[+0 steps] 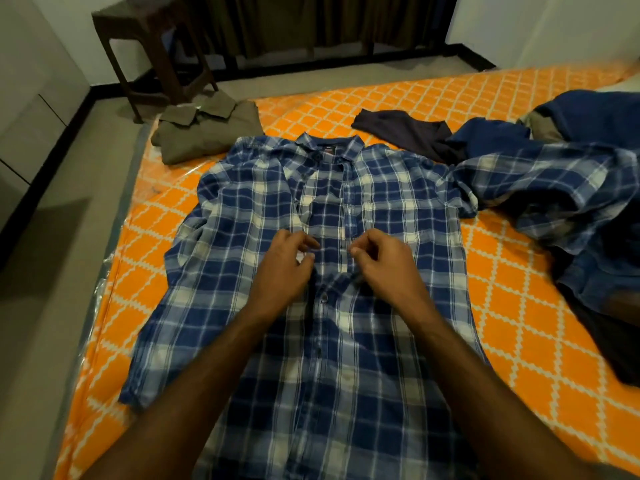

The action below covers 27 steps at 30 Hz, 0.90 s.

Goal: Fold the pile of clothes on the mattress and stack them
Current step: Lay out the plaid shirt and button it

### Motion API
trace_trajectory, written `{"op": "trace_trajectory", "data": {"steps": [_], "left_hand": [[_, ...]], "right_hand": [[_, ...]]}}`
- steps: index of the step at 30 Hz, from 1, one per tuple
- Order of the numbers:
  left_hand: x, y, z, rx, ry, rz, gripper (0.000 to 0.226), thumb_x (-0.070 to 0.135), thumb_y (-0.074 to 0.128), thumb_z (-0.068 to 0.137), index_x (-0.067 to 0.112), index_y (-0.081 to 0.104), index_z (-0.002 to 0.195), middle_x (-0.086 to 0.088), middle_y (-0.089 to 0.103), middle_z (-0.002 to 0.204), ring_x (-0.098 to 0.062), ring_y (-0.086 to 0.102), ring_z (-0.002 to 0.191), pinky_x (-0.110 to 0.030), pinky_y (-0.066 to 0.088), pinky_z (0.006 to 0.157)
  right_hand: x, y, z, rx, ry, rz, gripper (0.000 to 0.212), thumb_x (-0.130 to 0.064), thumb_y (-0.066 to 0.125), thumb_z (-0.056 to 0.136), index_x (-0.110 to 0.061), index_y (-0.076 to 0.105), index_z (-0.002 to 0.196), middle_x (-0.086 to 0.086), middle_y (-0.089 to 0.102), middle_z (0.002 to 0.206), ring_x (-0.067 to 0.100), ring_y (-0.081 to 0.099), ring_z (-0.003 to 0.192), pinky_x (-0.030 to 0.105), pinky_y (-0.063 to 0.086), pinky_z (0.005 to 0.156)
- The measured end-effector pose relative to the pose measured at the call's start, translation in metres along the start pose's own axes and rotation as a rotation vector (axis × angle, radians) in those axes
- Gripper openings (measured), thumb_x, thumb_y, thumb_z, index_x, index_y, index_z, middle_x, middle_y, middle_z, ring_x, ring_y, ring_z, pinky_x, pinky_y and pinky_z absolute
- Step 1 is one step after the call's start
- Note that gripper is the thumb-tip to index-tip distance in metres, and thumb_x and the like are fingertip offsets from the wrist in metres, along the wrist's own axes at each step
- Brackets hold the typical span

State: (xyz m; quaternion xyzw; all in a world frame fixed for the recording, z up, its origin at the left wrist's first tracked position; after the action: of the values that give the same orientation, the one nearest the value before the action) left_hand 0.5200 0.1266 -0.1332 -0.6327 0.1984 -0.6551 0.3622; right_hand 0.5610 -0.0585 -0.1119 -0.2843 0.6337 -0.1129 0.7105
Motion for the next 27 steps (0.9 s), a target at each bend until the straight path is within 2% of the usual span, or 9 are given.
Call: {"op": "trace_trajectory", "data": {"steps": [2,4,5,7,10,16,19,24,27], "left_hand": [[0.005,0.003,0.023,-0.028,0.052,0.085,0.014,0.026,0.059,0.098,0.023,0.064,0.111,0.007,0.047,0.113,-0.004,0.053,0.094,-0.020,0.045,0.082],[0.005,0.009,0.042,-0.071,0.015,0.178,0.015,0.030,0.061,0.097,0.019,0.064,0.107,0.002,0.049,0.113,-0.013,0.057,0.094,-0.030,0.051,0.084],[0.002,0.011,0.047,-0.099,-0.021,0.239,0.015,0.032,0.062,0.096,0.018,0.062,0.103,0.000,0.051,0.112,-0.016,0.059,0.091,-0.034,0.054,0.083],[-0.008,0.013,0.049,-0.138,-0.080,0.360,0.018,0.034,0.063,0.094,0.017,0.057,0.095,-0.003,0.058,0.107,-0.018,0.060,0.083,-0.038,0.056,0.075],[-0.025,0.010,0.046,-0.116,-0.139,0.374,0.029,0.040,0.066,0.091,0.019,0.046,0.093,-0.005,0.056,0.100,-0.017,0.054,0.077,-0.031,0.042,0.063],[-0.031,0.006,0.049,-0.144,-0.199,0.349,0.043,0.053,0.069,0.087,0.017,0.047,0.097,-0.004,0.058,0.092,-0.016,0.056,0.074,-0.029,0.036,0.057],[-0.032,0.008,0.055,-0.145,-0.230,0.353,0.043,0.049,0.068,0.090,0.015,0.046,0.104,-0.002,0.059,0.092,-0.016,0.056,0.075,-0.030,0.038,0.060],[-0.034,0.006,0.062,-0.043,-0.227,0.334,0.031,0.033,0.063,0.095,0.017,0.039,0.107,-0.001,0.057,0.090,-0.015,0.056,0.071,-0.031,0.038,0.057],[-0.040,0.002,0.061,0.004,-0.314,0.037,0.023,0.016,0.060,0.097,0.022,0.039,0.105,-0.005,0.064,0.097,-0.017,0.064,0.076,-0.035,0.051,0.061]], "right_hand": [[-0.006,0.002,0.022,0.020,-0.075,-0.094,0.007,-0.012,0.060,0.098,-0.016,0.064,0.096,-0.006,0.066,0.089,0.006,0.064,0.079,0.018,0.053,0.070],[-0.003,0.012,0.043,-0.073,-0.039,-0.234,0.003,-0.017,0.063,0.095,-0.014,0.063,0.096,0.000,0.067,0.090,0.014,0.066,0.079,0.034,0.059,0.075],[0.000,0.017,0.049,-0.141,0.016,-0.320,0.012,-0.023,0.067,0.093,-0.014,0.061,0.099,0.002,0.068,0.091,0.018,0.067,0.080,0.040,0.059,0.076],[0.012,0.023,0.050,-0.228,0.114,-0.450,0.034,-0.040,0.074,0.087,-0.017,0.059,0.107,-0.001,0.066,0.091,0.018,0.065,0.082,0.036,0.055,0.072],[0.028,0.025,0.044,-0.150,0.121,-0.538,0.050,-0.054,0.075,0.082,-0.016,0.053,0.106,-0.001,0.060,0.090,0.019,0.059,0.082,0.030,0.043,0.067],[0.039,0.026,0.039,-0.055,0.095,-0.414,0.025,-0.033,0.065,0.092,-0.010,0.057,0.097,0.004,0.063,0.087,0.020,0.060,0.076,0.030,0.044,0.065],[0.046,0.019,0.036,-0.021,0.103,-0.179,0.012,-0.023,0.061,0.094,-0.014,0.055,0.089,0.001,0.063,0.079,0.014,0.058,0.068,0.026,0.041,0.060],[0.051,0.006,0.047,0.078,0.256,0.568,0.004,-0.013,0.058,0.100,-0.009,0.057,0.098,0.017,0.070,0.088,0.022,0.068,0.070,0.024,0.053,0.056],[0.046,0.013,0.050,0.053,0.240,0.733,0.011,-0.005,0.059,0.099,-0.010,0.053,0.107,0.015,0.072,0.091,0.016,0.071,0.067,0.024,0.055,0.057]]}}
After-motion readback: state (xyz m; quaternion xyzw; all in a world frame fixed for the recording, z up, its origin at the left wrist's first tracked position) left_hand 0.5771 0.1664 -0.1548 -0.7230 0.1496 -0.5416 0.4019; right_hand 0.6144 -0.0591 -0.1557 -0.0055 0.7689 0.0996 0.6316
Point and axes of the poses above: each hand's wrist, its own z-axis towards the middle knuckle, its own y-axis out of the palm, x = y × z, the point moved 1 cm from there along z, towards the middle knuckle
